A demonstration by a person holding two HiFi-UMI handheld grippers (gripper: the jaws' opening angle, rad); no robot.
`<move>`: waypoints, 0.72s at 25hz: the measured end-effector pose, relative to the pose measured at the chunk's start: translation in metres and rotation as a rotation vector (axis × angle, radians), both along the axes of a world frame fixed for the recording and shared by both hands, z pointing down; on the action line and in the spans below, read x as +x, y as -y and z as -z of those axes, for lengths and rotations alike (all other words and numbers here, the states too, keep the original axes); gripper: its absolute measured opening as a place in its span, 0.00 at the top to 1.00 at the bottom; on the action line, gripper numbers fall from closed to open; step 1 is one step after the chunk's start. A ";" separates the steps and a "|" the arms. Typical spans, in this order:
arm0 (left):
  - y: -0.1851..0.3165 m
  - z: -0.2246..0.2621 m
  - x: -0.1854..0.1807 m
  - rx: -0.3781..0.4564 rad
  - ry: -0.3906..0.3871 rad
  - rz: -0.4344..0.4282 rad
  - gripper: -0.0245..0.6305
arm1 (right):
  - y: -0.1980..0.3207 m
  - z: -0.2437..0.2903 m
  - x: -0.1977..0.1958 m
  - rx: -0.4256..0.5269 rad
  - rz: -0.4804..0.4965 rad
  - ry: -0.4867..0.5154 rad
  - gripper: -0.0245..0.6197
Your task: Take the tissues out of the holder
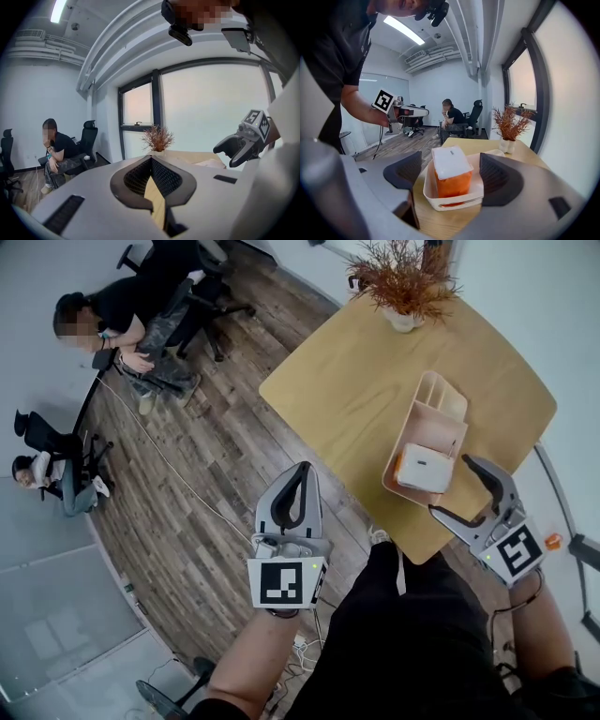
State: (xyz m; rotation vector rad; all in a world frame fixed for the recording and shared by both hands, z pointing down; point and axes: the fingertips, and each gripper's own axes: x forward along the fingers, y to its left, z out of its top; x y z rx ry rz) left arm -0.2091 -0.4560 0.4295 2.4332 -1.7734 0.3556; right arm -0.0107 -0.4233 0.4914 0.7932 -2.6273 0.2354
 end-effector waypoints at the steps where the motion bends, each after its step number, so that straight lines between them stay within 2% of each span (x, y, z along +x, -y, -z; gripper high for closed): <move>1: 0.001 -0.005 0.002 -0.009 0.007 -0.002 0.96 | 0.002 -0.004 -0.001 0.002 0.006 0.002 0.39; 10: 0.013 -0.034 0.000 -0.062 0.040 0.022 0.96 | 0.012 -0.044 -0.011 -0.025 0.083 -0.014 0.39; 14: 0.015 -0.048 0.008 -0.077 0.020 0.020 0.96 | 0.021 -0.054 -0.014 -0.015 0.092 -0.016 0.39; 18: 0.005 -0.073 0.016 -0.133 -0.032 0.020 0.96 | 0.024 -0.058 -0.019 -0.033 0.082 0.000 0.39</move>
